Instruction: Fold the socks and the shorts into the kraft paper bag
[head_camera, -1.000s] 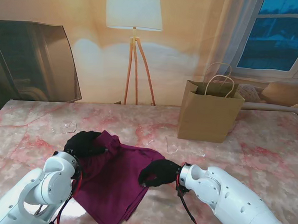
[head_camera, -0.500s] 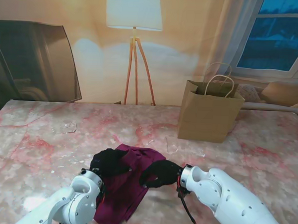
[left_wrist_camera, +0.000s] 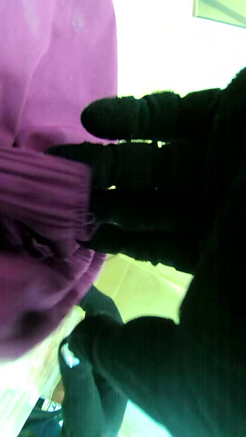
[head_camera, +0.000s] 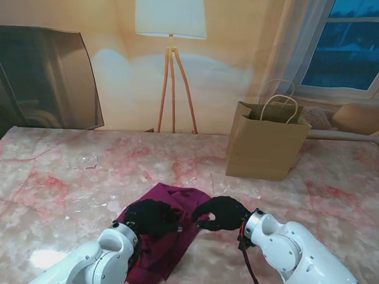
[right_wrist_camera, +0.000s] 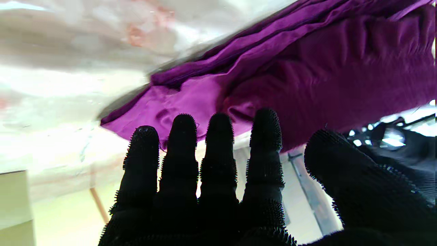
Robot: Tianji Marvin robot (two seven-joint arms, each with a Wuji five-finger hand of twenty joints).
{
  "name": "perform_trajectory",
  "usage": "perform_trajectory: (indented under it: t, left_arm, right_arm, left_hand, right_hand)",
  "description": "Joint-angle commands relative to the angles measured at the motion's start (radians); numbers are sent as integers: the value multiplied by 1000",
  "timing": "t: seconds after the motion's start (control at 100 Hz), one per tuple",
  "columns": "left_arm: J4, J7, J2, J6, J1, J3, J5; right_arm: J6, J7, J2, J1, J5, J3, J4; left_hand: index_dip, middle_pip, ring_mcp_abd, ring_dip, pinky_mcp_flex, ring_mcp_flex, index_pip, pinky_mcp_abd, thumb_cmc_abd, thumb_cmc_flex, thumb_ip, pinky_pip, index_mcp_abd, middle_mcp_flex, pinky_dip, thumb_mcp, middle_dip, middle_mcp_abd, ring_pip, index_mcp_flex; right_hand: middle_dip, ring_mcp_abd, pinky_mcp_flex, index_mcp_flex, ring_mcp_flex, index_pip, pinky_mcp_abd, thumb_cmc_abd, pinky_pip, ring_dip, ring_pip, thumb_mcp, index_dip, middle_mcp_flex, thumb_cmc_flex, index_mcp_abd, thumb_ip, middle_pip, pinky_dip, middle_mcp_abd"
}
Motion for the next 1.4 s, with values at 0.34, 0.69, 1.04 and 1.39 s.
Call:
perform_trajectory:
  t: [0.34, 0.69, 1.04, 1.39]
  left_arm:
    - [-92, 50, -4, -83, 95, -84, -26]
    - [2, 11, 10, -94, -23, -181, 83]
    - [243, -36, 13, -193, -219, -70, 13]
    - [444, -19, -5, -252, -384, 104, -65]
  right_arm:
    - [88, -44, 4, -60, -45, 79, -63]
    - [282, -130, -25, -10, -34, -4, -70]
    - [495, -122, -71, 173, 106, -246, 66]
    - [549, -154, -135, 292, 232, -409, 245]
  left_hand:
    - [-9, -52, 57, 54, -192, -141, -89, 70, 166, 10, 92, -134, -10, -156, 77, -197, -28, 74, -144, -22]
    - [-32, -132, 22, 47, -367, -418, -135, 66, 4, 102, 34, -318, -67, -340, 67, 337, -23, -1, -328, -155]
    - [-146, -219, 1, 0, -578, -721, -331, 61, -21, 109, 28, -591, -27, -706, 60, 422, -101, -31, -478, -349]
    - [-191, -220, -4, -6, -604, -780, -409, 49, -27, 91, 24, -633, 27, -841, 76, 421, -136, -31, -492, -450]
  right_hand:
    - [8, 28, 15, 46, 36, -16, 36, 4, 47, 30, 29, -12, 19, 32, -44, 6, 34, 28, 38, 21]
    - [38, 100, -5, -105, 6, -95, 99, -119, 55, 62, 34, -50, 8, -102, -46, 104, 2, 68, 45, 43]
    - [28, 136, -28, -454, -156, -289, 145, -53, 170, 84, 33, -266, -60, -430, -58, 293, -4, 76, 247, 106]
    - [164, 103, 6, -532, -143, -434, 134, -157, 326, 458, 441, -309, -10, -435, -23, 415, 5, 386, 470, 95]
